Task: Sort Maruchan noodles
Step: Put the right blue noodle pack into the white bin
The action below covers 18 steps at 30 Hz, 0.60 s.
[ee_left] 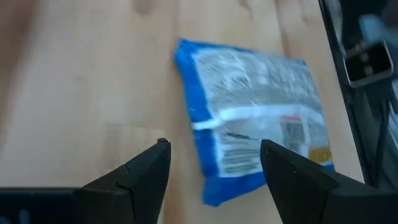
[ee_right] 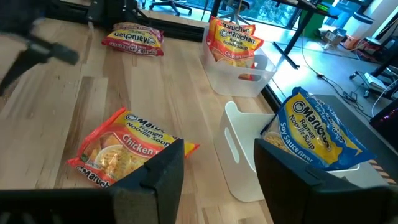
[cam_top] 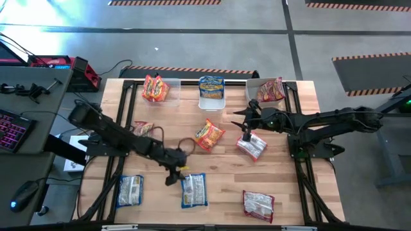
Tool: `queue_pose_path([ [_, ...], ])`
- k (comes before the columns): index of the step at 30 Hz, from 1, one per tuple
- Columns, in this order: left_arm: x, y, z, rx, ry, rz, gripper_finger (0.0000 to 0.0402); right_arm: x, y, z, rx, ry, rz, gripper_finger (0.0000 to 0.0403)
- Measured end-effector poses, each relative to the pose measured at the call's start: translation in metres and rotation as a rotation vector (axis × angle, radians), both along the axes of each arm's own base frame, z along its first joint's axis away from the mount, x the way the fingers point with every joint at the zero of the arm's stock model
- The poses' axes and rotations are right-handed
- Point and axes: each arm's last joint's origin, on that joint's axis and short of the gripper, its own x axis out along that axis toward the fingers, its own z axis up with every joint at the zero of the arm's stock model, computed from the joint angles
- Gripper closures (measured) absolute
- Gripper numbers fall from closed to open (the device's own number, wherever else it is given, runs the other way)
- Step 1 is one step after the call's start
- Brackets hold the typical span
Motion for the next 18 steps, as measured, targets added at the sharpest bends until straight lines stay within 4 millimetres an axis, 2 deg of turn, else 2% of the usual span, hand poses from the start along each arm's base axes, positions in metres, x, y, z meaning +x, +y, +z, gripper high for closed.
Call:
queue_pose_path([
  [4,0.010,-0.008,-0.008,-0.017,0.035,-0.074,0.0168,0.000,0.000,0.000,0.000,0.000,0.000,0.0226],
  [9,0.013,-0.005,-0.016,-0.024,0.064,-0.073,0.0183,0.000,0.000,0.000,0.000,0.001,0.000,0.0226],
  [13,0.014,-0.004,-0.022,-0.006,0.076,-0.084,0.0222,0.000,0.000,0.000,0.000,0.000,0.000,0.0226],
  [18,0.016,-0.007,-0.031,0.011,0.072,-0.161,0.0293,0.000,0.000,0.000,0.000,0.000,0.000,0.0226],
])
